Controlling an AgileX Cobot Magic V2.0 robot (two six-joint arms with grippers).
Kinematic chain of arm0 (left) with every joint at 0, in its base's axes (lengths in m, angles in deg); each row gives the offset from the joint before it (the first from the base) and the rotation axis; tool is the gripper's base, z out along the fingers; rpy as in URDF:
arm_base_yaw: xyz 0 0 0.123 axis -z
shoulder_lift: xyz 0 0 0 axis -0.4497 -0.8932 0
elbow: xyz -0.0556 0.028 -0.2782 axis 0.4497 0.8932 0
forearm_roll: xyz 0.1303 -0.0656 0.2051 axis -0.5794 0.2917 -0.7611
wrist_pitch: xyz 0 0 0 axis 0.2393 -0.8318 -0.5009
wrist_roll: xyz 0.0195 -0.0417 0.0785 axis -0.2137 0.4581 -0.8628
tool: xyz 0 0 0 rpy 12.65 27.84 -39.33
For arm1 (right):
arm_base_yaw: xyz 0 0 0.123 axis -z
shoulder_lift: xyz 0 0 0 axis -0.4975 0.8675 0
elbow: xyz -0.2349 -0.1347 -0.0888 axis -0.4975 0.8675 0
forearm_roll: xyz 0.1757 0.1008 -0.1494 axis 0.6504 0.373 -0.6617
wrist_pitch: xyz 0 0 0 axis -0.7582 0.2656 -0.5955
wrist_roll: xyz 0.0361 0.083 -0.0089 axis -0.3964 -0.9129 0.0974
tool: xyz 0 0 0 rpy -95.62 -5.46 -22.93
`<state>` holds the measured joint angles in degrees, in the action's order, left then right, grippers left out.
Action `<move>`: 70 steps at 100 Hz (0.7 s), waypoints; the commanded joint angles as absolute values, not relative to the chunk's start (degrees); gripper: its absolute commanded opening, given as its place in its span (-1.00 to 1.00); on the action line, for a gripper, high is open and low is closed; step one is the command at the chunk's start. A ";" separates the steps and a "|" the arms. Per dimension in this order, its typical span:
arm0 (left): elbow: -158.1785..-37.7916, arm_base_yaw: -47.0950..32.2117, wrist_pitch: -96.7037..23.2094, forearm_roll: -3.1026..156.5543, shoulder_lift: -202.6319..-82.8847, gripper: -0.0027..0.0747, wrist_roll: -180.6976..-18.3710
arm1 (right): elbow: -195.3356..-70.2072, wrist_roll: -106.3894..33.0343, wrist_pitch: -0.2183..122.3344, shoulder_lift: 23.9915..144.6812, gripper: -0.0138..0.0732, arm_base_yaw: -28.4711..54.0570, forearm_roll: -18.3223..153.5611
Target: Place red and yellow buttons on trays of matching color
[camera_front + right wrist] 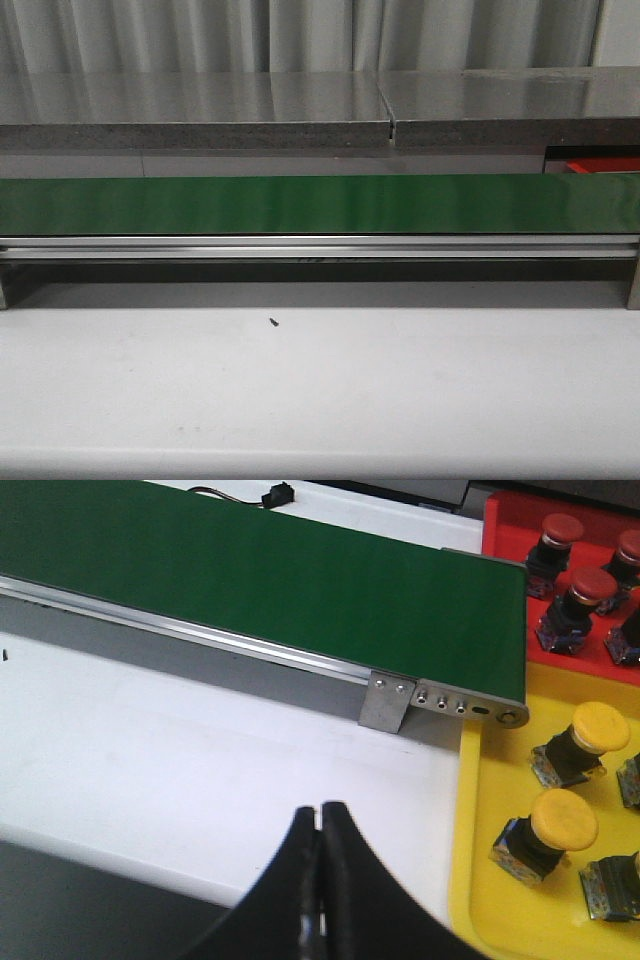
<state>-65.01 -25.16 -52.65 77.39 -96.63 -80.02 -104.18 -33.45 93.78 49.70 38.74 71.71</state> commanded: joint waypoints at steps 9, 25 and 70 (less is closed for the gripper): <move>-66.46 -24.77 -48.83 78.47 -97.12 -0.98 -79.88 | -105.61 -33.06 90.43 49.90 -0.84 38.82 72.84; -66.46 -24.77 -48.83 78.47 -97.12 -0.98 -79.88 | -105.56 -33.06 90.20 49.90 -0.84 38.82 72.84; -66.46 -24.77 -48.83 78.47 -97.12 -0.98 -79.88 | -97.90 -51.53 77.34 41.20 -0.84 29.69 57.61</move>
<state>-65.01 -25.16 -52.65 77.39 -96.63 -80.02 -98.24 -43.93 83.83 43.59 30.24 64.11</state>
